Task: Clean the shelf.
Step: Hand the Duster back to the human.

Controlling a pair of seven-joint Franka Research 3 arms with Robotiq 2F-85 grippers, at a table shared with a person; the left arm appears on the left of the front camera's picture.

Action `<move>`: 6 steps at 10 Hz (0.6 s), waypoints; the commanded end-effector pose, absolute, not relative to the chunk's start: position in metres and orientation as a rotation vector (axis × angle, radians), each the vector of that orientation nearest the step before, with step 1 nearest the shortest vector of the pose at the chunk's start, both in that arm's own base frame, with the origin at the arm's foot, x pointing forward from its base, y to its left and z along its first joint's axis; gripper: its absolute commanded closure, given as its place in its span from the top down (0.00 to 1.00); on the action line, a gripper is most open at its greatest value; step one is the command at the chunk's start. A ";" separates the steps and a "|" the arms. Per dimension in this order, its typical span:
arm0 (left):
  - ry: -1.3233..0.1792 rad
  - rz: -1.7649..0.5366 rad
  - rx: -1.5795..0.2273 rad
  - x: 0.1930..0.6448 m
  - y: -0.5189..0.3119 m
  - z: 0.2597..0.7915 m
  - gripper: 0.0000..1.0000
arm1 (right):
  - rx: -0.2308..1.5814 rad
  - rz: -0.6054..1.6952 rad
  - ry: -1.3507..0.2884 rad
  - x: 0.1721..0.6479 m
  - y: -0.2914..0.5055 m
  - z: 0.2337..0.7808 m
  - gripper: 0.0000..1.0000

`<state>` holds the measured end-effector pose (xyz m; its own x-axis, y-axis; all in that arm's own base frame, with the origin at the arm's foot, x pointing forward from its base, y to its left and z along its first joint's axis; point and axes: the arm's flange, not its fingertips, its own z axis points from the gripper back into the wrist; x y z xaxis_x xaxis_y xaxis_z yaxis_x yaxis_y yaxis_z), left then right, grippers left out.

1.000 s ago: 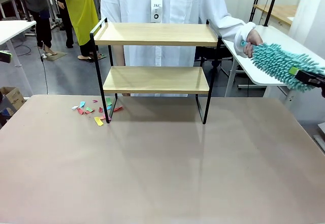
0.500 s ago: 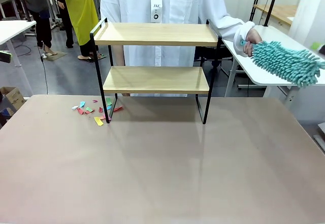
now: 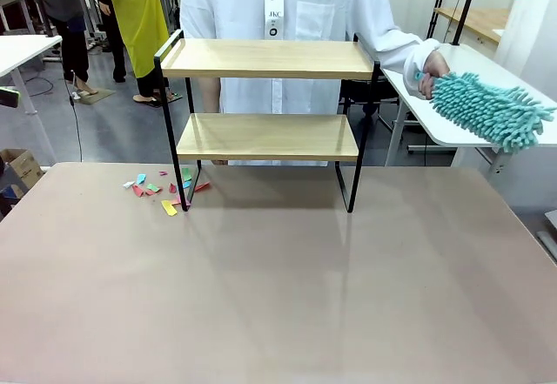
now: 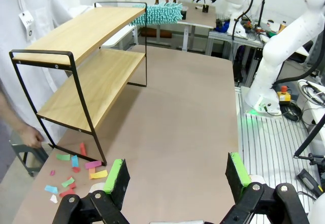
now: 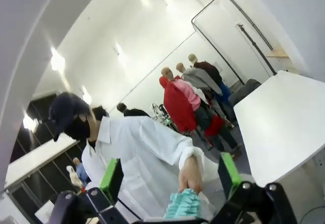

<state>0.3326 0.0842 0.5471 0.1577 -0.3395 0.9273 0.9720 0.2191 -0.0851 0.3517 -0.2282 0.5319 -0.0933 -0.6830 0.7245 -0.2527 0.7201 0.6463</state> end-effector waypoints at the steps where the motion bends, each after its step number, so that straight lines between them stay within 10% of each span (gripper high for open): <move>1: -0.984 -1.132 -0.871 0.333 0.083 0.548 1.00 | 0.848 -0.512 -1.678 0.359 -0.241 0.530 1.00; 6: -0.984 -1.132 -0.871 0.333 0.083 0.548 1.00 | 0.760 -0.425 -1.669 0.352 -0.228 0.532 1.00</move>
<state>0.3326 0.0842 0.5470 0.1580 -0.3395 0.9273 0.9719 0.2192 -0.0854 0.3557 -0.2280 0.5317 -0.0874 -0.7012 0.7076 -0.2634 0.7013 0.6624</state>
